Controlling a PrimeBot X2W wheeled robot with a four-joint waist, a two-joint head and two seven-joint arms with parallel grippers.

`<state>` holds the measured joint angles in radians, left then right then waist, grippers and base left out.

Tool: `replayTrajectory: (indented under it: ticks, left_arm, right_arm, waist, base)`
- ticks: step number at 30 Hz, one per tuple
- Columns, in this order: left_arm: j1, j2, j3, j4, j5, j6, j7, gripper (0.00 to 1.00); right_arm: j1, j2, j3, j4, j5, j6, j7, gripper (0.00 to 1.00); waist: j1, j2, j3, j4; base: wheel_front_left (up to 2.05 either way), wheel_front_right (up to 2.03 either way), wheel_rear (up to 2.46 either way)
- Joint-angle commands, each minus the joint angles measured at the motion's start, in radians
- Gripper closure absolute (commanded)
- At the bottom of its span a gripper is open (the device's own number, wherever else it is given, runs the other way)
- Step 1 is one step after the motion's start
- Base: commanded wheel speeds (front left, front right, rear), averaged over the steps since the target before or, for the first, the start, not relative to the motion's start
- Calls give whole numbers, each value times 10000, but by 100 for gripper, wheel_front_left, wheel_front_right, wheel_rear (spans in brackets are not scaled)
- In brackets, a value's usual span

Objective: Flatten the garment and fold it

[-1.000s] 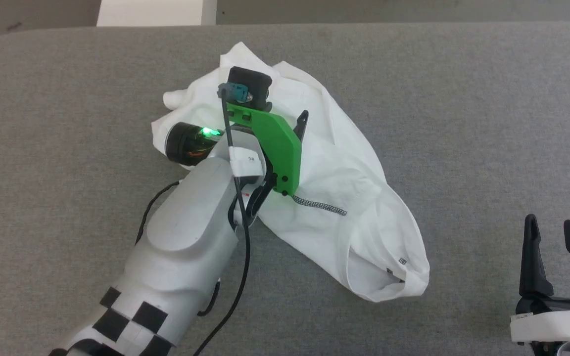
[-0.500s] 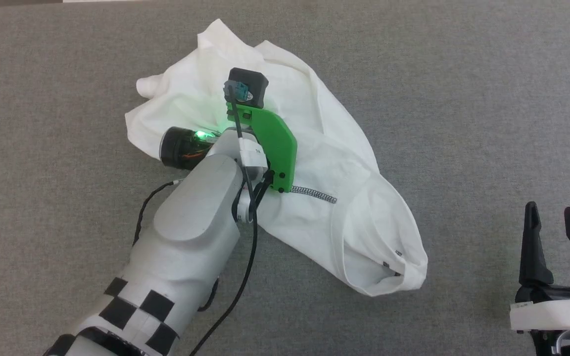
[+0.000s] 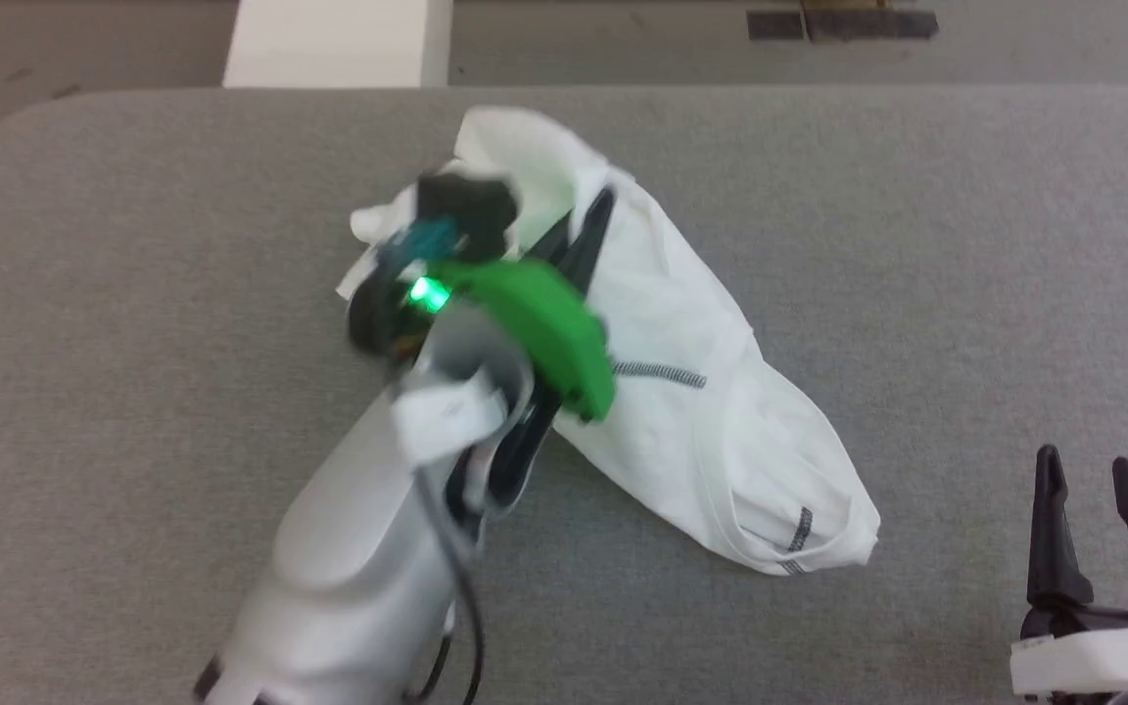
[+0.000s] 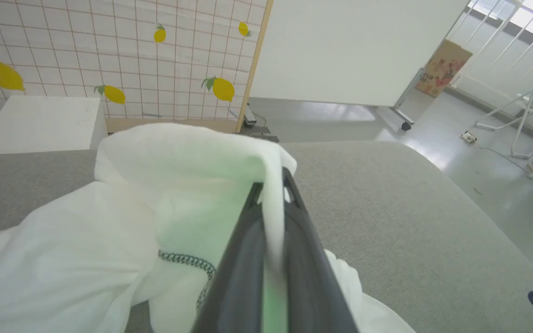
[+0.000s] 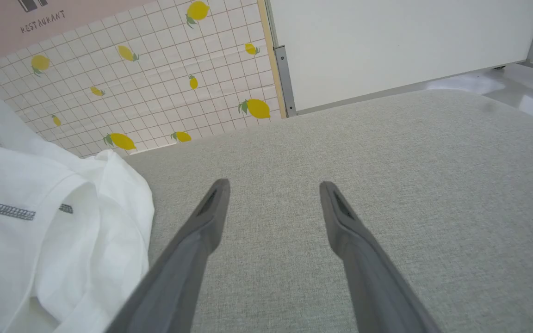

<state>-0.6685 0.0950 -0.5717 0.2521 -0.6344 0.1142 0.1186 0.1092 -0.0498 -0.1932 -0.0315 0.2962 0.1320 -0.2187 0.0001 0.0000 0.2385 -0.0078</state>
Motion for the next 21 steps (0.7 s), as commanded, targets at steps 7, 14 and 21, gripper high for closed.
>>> replayTrajectory:
  ticks: [7, 14, 21]
  left_arm:
    - [4401, 1374, 1390, -3746, -660, 1795, -701, 100]
    - [8234, 1563, 2676, -5014, -1696, 2864, -1363, 100]
    - [9332, 1342, 3177, -3882, -2513, 2844, -1480, 13]
  right_arm:
    - [450, -5, 7, -112, -32, -13, 141, 0]
    - [746, -5, -149, -118, -15, -13, 199, 0]
    - [780, -5, -59, -84, 10, -13, 260, 0]
  waist:
    - [-1, 0, -1003, 692]
    - [-1, 0, -1308, 1041]
    - [-1, 0, -1474, 1239]
  base:
    - [0, 0, 0]
    - [0, 0, 0]
    - [0, 0, 0]
